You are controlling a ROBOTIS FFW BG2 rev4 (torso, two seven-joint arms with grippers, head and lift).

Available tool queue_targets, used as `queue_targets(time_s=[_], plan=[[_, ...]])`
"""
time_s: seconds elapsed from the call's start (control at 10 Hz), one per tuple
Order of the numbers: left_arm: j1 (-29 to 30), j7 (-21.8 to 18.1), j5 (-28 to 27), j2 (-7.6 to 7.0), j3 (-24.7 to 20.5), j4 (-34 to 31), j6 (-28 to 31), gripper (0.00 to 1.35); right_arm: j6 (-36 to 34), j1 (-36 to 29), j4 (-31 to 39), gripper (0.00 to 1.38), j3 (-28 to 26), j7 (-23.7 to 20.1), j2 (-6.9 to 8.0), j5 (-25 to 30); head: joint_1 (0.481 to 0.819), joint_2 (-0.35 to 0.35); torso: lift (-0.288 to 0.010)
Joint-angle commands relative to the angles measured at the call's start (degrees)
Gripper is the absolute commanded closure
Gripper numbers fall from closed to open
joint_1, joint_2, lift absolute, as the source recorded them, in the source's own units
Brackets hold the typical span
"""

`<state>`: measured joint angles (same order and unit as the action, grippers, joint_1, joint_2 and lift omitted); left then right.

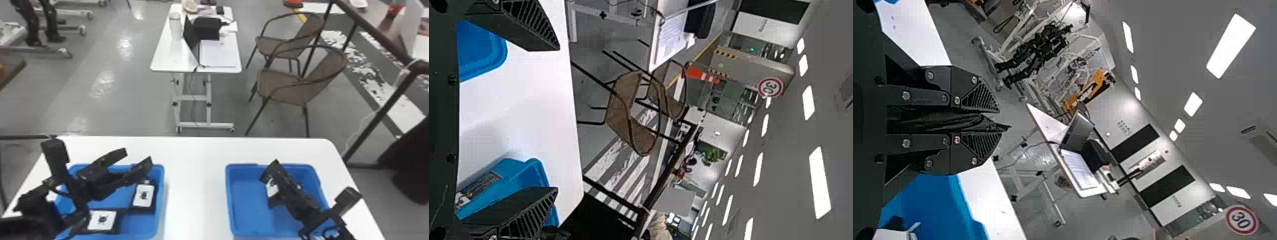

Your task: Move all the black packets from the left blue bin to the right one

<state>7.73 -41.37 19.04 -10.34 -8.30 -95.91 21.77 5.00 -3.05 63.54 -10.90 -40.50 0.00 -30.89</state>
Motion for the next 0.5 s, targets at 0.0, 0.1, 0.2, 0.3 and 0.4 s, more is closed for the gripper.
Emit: queue_targets(time_s=[0.0,0.1,0.2,0.3,0.4], plan=[[1.0,0.7,-0.1,0.32,-0.9,-0.9,-2.3,0.00,-0.2,2.3,-6.5,1.00,-0.4,-1.9,0.05,-0.2,0.695,-0.030,0.000],[1.0,1.5,-0.4,0.67,-0.8,-1.2,-3.3,0.23,2.6,3.1,-9.1,0.75,-1.5,-1.5,0.05,1.2,0.695,-0.007,0.000],[1.2,2.3,-0.3,1.29,-0.9,-1.5,-2.9,0.39,5.2,3.3,-10.6,0.38,-3.2,-0.5,0.05,1.3,0.695,-0.005,0.000],[1.8,2.6,-0.2,1.99,-1.7,-1.6,-2.4,0.47,7.7,2.5,-9.9,0.11,-4.0,0.8,0.05,1.6,0.695,-0.013,0.000],[3.0,4.8,1.1,2.52,-1.9,-1.6,-2.6,0.48,8.7,0.4,-6.0,0.08,-4.0,2.4,0.05,0.5,0.695,-0.038,0.000]])
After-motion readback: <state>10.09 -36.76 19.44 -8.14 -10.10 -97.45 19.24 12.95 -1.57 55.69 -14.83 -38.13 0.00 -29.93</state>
